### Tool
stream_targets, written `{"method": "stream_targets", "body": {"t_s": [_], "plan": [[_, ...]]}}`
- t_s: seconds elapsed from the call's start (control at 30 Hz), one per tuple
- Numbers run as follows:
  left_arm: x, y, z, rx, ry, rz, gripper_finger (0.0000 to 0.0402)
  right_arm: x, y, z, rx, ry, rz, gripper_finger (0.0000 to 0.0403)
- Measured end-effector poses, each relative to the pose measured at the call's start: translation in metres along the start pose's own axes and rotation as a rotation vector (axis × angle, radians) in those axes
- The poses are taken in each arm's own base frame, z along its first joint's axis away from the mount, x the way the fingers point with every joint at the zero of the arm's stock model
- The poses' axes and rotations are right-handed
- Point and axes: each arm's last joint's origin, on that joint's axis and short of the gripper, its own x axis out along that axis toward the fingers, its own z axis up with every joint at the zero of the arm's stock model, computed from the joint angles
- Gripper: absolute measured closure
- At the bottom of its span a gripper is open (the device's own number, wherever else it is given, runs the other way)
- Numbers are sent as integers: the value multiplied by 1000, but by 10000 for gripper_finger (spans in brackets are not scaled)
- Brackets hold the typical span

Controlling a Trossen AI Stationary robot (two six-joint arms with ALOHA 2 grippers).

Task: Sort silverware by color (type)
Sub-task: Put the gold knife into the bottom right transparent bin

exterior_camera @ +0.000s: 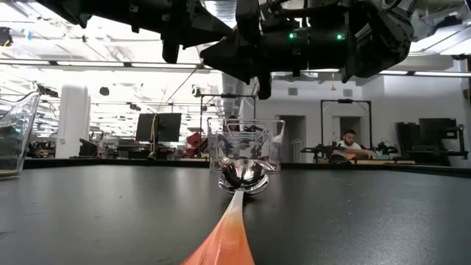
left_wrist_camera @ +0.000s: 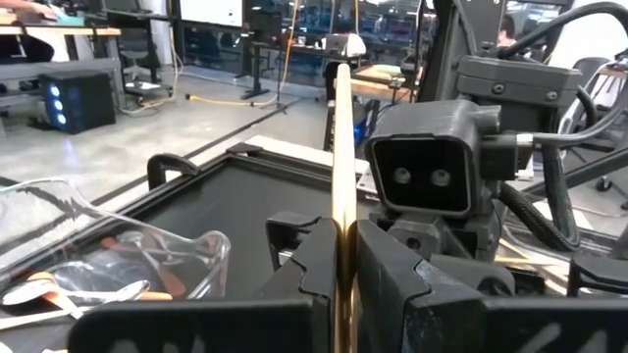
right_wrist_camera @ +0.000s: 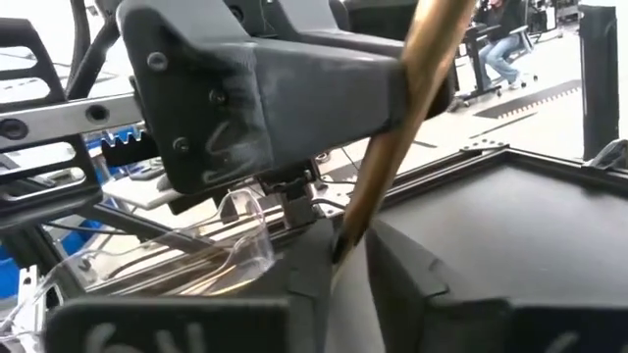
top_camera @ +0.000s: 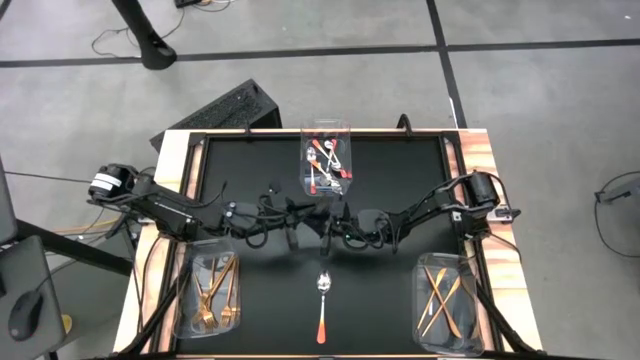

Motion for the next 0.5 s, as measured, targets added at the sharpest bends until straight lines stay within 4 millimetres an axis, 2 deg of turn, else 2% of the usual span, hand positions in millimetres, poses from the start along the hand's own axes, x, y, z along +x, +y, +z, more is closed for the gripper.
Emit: {"method": "stream_targets", "body": {"t_s": [0.2,0.33,0.5], "plan": [[0,0,-1,28,14,4,373,-3,5,-3,-59,9,-4,385],[-1,1,-3,69,28,25,343,-7,10,-1,-103,75,-25,389],[-4,3,1,100,28,63,305,-21,17,15,-108,224,-67,392]]}}
